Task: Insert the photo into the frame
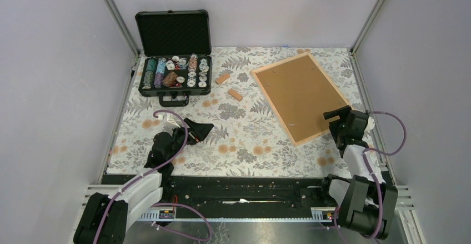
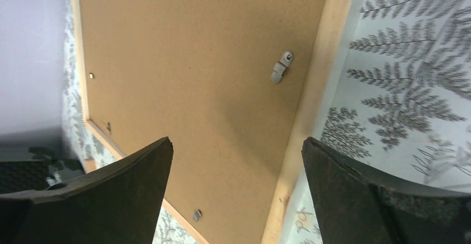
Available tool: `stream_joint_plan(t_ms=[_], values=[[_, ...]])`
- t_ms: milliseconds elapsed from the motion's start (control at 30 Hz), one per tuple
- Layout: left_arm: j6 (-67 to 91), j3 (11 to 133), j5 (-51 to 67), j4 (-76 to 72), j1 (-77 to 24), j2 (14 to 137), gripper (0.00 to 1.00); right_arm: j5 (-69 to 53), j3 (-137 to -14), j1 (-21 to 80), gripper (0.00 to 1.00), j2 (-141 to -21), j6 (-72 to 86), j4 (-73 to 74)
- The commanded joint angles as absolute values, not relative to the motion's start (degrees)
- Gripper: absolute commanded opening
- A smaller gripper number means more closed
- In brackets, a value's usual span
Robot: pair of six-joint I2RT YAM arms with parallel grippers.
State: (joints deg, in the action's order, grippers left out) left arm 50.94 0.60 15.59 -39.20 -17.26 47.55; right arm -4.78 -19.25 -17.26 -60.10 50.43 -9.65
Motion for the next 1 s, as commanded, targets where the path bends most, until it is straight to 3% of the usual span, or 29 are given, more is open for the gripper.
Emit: stream_joint_plan(t_ms=[0,200,367,467,733,967], values=[[49.8,-3.4,14.8,-42.9,-17.7,46.5,0.99,-0.3,-24.1,-16.9,0.95,-56.8,44.7,5.3],[49.8,-3.2,14.6,-42.7,-17.8,46.8,0.99,2.6,-30.5,-11.5,1.0,-56.2,35.5,9.1],[49.8,-2.4,14.8,-42.3,-17.8,48.3,0.99,-6.1,-37.8,-2.8,0.99,-67.0,31.7,12.1],[49.7,-1.8,15.0,-42.0,-17.8,49.2,0.99,-7.0,-35.9,-1.2,0.99,-67.5,33.8,12.2],[49.7,-1.5,15.2,-42.8,-17.7,50.7,0.99,6.9,-29.0,-1.4,0.98,-57.8,37.6,11.4],[49.6,-1.6,15.4,-43.0,-17.8,50.6,0.99,5.9,-27.7,-1.6,0.94,-59.9,40.2,6.4]])
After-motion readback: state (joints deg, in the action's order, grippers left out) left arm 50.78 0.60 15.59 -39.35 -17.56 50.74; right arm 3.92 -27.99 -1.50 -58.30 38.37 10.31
